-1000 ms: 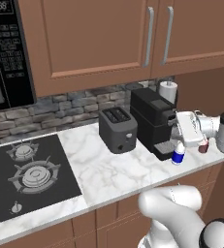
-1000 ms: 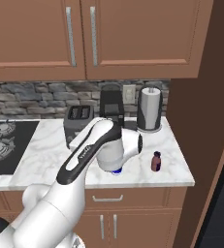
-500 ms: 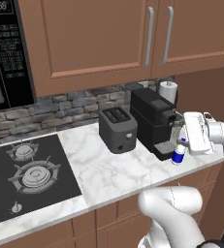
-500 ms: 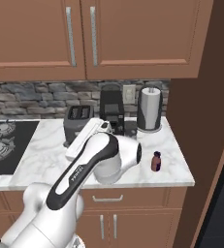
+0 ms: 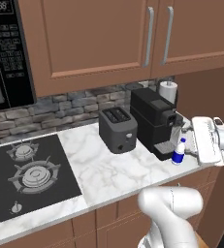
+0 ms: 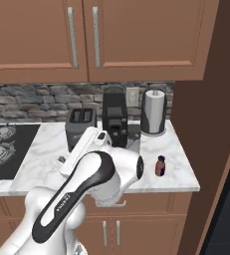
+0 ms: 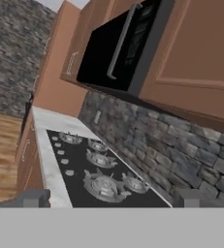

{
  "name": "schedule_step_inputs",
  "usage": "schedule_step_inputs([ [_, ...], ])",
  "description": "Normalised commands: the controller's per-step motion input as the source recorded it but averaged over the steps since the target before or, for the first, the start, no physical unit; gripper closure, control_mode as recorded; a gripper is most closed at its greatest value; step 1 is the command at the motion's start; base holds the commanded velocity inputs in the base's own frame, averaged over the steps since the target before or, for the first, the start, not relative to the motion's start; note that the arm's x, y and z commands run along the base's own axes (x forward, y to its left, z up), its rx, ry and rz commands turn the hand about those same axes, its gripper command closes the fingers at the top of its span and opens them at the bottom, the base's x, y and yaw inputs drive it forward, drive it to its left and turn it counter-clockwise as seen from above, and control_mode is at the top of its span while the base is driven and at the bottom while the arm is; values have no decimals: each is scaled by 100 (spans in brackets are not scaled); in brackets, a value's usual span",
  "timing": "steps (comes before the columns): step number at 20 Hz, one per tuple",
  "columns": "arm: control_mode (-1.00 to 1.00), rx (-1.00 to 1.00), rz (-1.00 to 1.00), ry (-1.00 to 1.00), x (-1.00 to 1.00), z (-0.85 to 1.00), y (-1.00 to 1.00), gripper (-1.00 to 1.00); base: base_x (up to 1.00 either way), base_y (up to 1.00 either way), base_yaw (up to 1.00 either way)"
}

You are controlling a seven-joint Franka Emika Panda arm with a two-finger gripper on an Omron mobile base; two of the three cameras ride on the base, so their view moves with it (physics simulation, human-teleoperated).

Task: Place the drinks on the dining counter in a tight cluster.

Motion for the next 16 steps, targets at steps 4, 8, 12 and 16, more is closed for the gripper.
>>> schedule_step_inputs([
  [4,-100,-8,-5,0,-30,0,-10,-100,0,0,0],
  [8,-100,1,-20,1,-11,0,-40,-100,0,0,0],
  [12,-100,4,-27,5,0,-9,-43,-100,0,0,0],
  [16,-100,6,-27,7,0,-29,-33,-100,0,0,0],
])
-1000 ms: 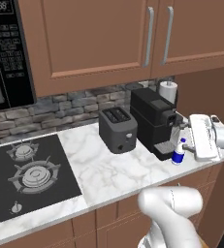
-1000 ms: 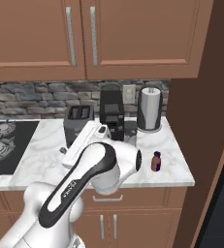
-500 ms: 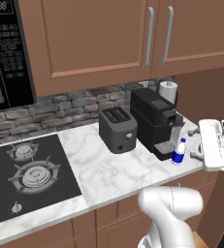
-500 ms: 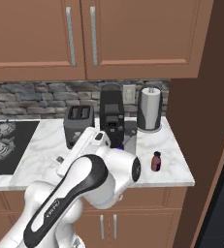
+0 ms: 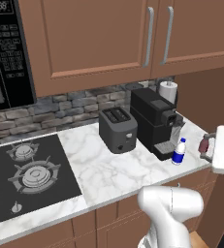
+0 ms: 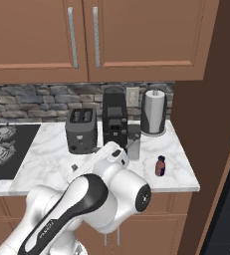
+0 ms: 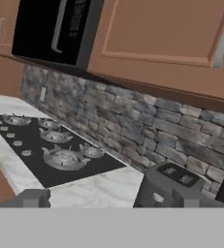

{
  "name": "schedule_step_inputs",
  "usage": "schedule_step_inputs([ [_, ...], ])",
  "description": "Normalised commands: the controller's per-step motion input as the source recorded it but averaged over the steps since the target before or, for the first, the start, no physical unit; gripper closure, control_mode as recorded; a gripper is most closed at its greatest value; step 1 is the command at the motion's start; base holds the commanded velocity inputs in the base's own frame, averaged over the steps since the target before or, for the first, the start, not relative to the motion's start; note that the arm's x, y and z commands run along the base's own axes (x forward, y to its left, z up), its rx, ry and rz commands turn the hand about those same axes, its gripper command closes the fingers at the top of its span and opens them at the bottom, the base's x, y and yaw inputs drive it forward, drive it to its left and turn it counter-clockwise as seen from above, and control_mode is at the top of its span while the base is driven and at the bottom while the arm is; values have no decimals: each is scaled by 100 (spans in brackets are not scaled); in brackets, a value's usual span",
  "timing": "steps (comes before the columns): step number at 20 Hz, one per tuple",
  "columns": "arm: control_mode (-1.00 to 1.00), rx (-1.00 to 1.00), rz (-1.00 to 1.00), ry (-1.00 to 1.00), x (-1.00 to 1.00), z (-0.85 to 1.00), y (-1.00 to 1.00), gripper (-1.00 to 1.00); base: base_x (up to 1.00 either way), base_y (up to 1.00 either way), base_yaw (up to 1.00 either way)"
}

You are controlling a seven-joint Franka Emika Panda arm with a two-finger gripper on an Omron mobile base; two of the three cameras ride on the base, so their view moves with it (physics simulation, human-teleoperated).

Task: Place the drinks on the dining counter in a tight cluster.

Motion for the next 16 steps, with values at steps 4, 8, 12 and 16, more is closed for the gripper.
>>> schedule_step_inputs([
  [4,-100,5,-17,1,-2,-43,-35,-100,0,0,0],
  [8,-100,4,-10,0,4,-38,-41,-100,0,0,0],
  [12,-100,7,-6,2,31,-29,-37,-100,0,0,0],
  [16,-100,11,-2,5,47,-23,-25,-100,0,0,0],
])
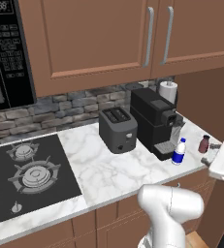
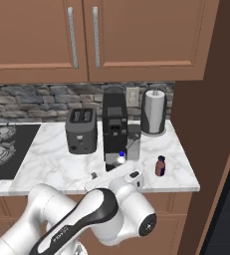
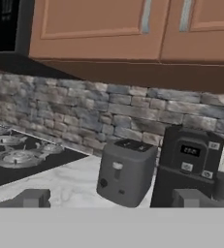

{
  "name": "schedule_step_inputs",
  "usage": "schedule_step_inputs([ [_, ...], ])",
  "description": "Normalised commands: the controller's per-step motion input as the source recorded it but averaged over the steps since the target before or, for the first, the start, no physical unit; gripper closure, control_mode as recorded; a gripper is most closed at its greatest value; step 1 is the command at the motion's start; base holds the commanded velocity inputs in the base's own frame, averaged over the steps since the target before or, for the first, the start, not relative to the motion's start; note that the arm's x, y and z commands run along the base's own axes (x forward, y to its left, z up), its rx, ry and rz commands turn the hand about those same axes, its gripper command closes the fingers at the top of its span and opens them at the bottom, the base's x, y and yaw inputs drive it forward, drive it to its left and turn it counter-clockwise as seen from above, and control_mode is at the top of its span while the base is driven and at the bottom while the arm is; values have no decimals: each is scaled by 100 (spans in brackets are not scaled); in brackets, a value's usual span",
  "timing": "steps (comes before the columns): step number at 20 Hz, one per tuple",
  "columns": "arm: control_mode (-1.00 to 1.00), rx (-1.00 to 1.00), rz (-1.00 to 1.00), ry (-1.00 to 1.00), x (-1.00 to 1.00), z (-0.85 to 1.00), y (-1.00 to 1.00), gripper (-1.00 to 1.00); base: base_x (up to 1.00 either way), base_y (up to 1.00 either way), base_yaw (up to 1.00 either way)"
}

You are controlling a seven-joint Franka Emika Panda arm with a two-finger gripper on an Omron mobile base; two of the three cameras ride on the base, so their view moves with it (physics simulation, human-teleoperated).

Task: Place the drinks on the dining counter in a tight cluster.

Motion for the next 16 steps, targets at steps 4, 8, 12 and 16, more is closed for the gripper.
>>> schedule_step_inputs([
  [4,-100,13,-1,9,54,-20,-7,-100,0,0,0],
  [8,-100,14,0,11,38,-23,-9,-100,0,0,0],
  [12,-100,10,0,7,32,-30,-17,-100,0,0,0],
  [16,-100,6,0,7,36,-32,-19,-100,0,0,0],
])
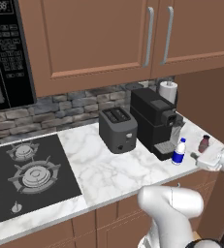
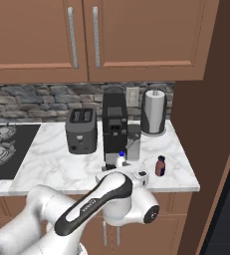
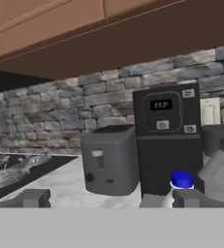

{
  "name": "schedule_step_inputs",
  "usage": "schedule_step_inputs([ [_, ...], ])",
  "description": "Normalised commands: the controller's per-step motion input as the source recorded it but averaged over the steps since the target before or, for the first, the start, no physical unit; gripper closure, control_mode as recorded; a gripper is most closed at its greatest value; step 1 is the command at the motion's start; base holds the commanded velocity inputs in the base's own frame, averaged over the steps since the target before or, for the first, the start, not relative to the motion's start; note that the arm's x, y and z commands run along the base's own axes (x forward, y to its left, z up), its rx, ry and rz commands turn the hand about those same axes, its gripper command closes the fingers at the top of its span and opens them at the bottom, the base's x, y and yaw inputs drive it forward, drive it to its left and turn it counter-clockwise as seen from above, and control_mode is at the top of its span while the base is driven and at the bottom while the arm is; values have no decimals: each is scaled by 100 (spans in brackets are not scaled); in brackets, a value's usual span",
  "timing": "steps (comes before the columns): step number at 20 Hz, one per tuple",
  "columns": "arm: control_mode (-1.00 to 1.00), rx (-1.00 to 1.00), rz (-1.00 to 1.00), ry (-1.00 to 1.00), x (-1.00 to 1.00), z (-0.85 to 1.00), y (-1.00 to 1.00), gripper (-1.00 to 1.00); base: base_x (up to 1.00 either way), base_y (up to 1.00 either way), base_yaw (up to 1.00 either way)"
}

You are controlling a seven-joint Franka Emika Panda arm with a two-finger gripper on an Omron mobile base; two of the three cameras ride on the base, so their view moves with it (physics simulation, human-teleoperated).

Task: Place the drinks on the dining counter in a tight cluster.

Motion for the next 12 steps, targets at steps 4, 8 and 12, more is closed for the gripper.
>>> schedule_step_inputs([
  [4,-100,5,0,5,40,-30,-16,-100,0,0,0],
  [8,-100,1,0,2,35,-33,-19,-100,0,0,0],
  [12,-100,0,0,0,31,-31,-15,-100,0,0,0],
])
